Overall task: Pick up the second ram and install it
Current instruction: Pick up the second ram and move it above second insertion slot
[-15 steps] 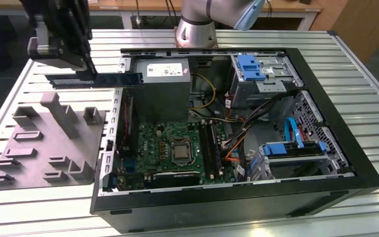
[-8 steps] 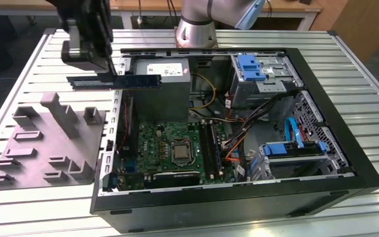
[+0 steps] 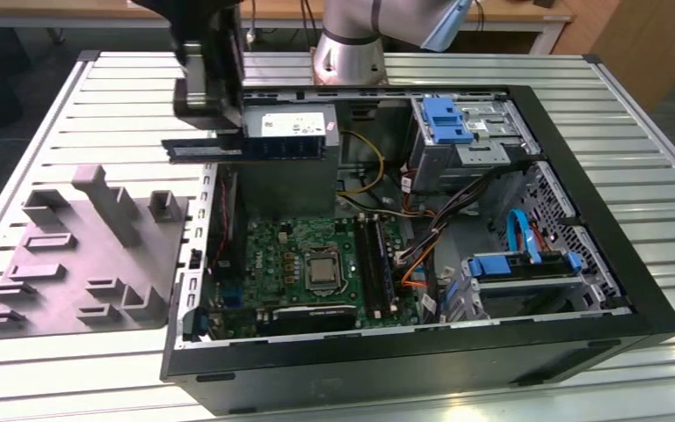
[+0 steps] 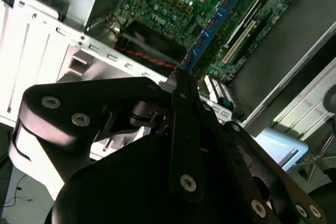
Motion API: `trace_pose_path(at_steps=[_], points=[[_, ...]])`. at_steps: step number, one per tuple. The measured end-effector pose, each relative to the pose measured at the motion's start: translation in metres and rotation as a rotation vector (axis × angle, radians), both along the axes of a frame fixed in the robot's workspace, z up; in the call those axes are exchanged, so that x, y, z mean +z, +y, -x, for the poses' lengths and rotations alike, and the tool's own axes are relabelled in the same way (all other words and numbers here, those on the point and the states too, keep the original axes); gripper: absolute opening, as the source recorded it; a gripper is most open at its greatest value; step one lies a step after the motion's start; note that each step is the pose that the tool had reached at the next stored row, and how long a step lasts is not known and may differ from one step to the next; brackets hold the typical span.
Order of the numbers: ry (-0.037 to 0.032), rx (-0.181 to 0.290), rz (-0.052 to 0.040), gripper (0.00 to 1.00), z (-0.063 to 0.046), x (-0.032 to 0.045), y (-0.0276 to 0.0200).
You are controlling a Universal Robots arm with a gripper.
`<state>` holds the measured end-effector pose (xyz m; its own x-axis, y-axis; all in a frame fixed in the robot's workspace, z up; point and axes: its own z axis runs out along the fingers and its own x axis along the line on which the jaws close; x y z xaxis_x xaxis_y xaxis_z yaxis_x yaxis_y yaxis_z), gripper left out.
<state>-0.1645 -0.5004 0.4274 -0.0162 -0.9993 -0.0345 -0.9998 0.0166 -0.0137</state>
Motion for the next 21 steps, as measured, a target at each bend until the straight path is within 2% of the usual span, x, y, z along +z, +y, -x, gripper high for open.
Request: trace_pose_path(at_steps=[14,18,21], points=[[0.0005,0.0,0.0001,0.11,-0.053,-0.0071,0.0],[0.0004,0.0,0.0,0.11,-0.062,-0.0085,0.0],[0.0005,0.0,0.0001,0.11,-0.063,-0.0085,0.0]])
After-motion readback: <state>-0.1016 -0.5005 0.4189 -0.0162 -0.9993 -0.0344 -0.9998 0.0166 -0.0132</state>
